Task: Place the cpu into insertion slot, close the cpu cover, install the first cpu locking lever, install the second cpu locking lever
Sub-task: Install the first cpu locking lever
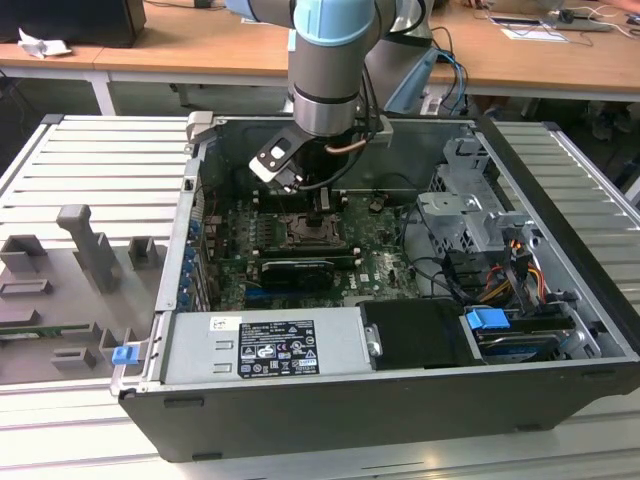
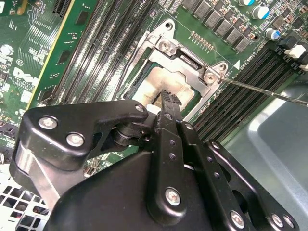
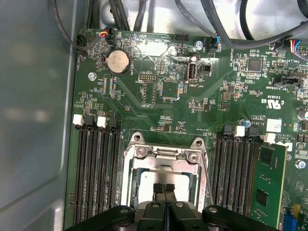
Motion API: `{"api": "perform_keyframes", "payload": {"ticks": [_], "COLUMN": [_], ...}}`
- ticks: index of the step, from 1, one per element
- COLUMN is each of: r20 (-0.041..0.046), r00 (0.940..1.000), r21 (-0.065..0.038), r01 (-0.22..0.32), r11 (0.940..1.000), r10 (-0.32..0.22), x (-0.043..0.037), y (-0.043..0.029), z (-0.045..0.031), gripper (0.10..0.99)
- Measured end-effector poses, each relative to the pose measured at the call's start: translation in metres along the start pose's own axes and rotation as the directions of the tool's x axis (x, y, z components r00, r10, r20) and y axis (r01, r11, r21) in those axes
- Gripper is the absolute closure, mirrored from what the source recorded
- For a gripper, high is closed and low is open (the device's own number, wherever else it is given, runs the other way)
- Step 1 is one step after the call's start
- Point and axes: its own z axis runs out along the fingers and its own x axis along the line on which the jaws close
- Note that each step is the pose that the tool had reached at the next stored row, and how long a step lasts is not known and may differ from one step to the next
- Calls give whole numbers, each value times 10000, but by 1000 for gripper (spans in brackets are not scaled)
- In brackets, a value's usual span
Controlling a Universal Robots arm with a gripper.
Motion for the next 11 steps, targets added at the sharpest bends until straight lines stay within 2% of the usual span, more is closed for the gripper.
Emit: {"api": "perform_keyframes", "payload": {"ticks": [11], "r20": [28], "r00": [10000], "r21": [2], "r01": [0], "r11": [10000], "r10": [0], "x": [1], "y": [0], "z": [-23], "gripper": [980]}}
